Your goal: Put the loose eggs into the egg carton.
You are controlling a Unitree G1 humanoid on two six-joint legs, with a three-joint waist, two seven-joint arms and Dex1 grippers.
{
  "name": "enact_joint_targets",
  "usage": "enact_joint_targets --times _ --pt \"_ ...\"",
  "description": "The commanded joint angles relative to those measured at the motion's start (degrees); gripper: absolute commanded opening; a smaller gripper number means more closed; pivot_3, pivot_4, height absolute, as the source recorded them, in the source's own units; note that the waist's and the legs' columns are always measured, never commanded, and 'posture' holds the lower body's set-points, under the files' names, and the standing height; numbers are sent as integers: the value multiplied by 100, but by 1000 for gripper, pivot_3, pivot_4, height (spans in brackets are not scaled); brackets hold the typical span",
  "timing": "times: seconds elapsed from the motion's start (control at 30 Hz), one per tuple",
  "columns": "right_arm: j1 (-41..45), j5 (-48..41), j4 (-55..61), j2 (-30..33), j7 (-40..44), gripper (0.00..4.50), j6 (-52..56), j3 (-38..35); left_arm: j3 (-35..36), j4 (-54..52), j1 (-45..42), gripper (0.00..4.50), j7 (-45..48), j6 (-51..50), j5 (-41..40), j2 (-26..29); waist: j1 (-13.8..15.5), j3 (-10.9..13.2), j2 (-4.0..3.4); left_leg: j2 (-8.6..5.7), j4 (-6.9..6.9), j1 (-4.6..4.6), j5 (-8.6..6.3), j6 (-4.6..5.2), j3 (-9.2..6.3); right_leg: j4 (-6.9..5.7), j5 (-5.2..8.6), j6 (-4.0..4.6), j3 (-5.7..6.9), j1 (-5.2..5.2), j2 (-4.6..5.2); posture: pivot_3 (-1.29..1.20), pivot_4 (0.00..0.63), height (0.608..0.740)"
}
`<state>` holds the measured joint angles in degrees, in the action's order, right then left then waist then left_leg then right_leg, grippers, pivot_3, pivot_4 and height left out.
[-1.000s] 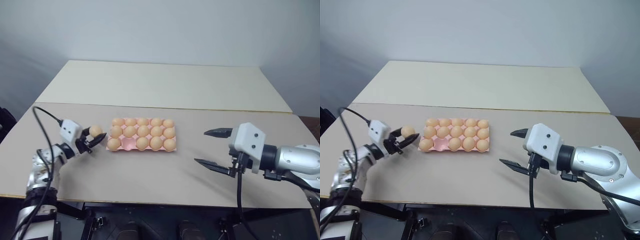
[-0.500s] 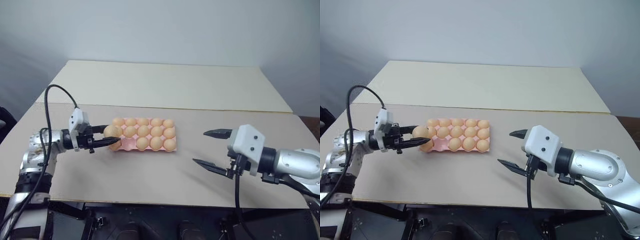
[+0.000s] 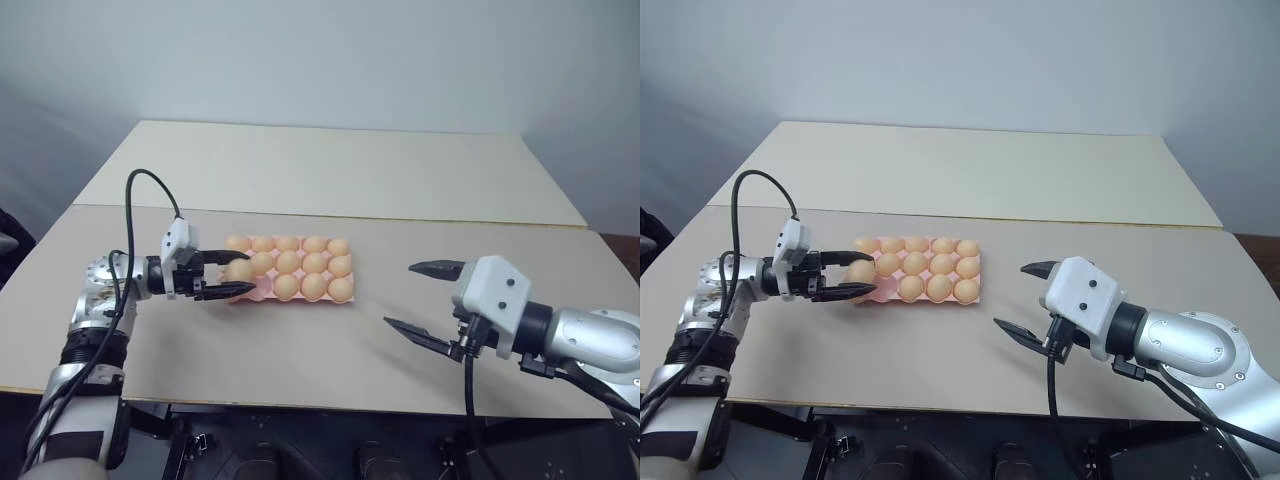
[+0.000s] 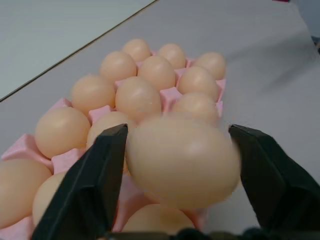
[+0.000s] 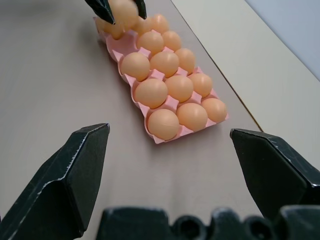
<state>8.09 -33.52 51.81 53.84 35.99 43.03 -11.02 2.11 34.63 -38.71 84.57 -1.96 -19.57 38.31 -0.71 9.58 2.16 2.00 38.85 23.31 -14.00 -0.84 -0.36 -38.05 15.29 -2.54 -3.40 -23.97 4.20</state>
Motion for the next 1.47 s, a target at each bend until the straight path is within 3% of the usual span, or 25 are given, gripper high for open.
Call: enact_joint_targets --times 0.03,0.27,0.5,0.73,0.93,1.2,1.47 --pt "25 -55 167 50 -55 4500 49 -220 -7 57 -182 4465 12 205 67 -72 -2 0 0 0 0 1 0 0 0 0 0 0 0 -1 0 0 150 740" --pt "-11 -47 143 80 -3 4500 50 -273 98 204 -200 4465 -136 404 146 -85 -26 0 0 0 0 0 0 0 0 -2 0 0 0 -1 0 0 150 740" --pt "93 -123 21 134 213 4500 -94 -424 707 -559 125 4465 -91 49 -370 472 -60 0 0 2 -1 1 0 0 -1 -2 0 0 -1 -4 0 0 150 740" --pt "226 -91 -372 337 802 4500 -463 -417 1469 -1761 1517 4465 -310 -176 -550 1342 -90 1 0 5 -2 -6 0 1 2 -2 0 0 -3 -1 1 0 150 740" --pt "324 -141 -801 602 1557 4500 -841 -487 2300 -2721 2694 4465 -603 -540 -835 1729 -39 1 1 7 -5 -3 -1 1 3 2 1 -1 -1 -3 3 0 150 740" --pt "265 -18 -1520 801 2337 4500 -1347 -573 3030 -3899 3788 4465 -1011 -1130 -1058 1866 -22 2 0 8 -5 -5 -1 0 7 3 1 -1 -1 -1 3 0 150 740" --pt "422 178 -2135 920 2849 4500 -1781 -411 3251 -4663 4454 4465 -1329 -1840 -1319 1816 -24 2 -1 9 -7 -12 -1 1 11 3 1 -1 -3 0 2 0 150 740"
